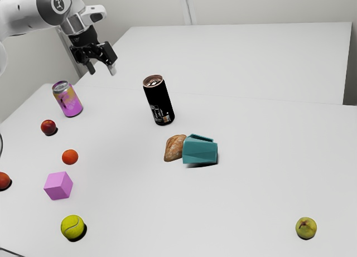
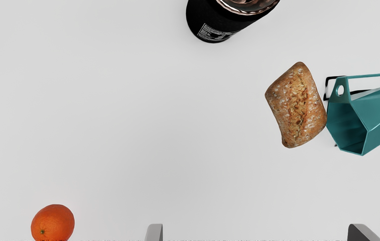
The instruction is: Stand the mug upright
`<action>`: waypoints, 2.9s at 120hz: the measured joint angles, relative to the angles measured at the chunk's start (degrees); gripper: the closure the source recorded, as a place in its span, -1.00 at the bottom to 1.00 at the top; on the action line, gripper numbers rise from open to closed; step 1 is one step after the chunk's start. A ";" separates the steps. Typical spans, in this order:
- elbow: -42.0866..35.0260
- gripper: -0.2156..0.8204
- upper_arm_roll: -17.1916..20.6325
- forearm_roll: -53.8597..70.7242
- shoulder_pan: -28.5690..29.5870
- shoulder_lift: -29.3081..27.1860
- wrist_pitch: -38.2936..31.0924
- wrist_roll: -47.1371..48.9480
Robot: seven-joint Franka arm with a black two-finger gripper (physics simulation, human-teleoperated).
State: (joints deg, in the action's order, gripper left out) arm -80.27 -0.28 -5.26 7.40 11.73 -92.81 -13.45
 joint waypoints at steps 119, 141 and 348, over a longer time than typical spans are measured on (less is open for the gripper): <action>-26.64 -0.58 5.90 -29.87 0.02 -2.77 -14.49 -0.21; -28.55 -0.58 9.02 -33.52 -0.14 -1.26 -18.63 -0.51; -29.80 0.76 13.82 -53.73 -0.10 10.22 -31.38 -13.66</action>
State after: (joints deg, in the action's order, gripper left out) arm -110.07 13.54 -58.99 7.30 21.95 -124.19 -27.10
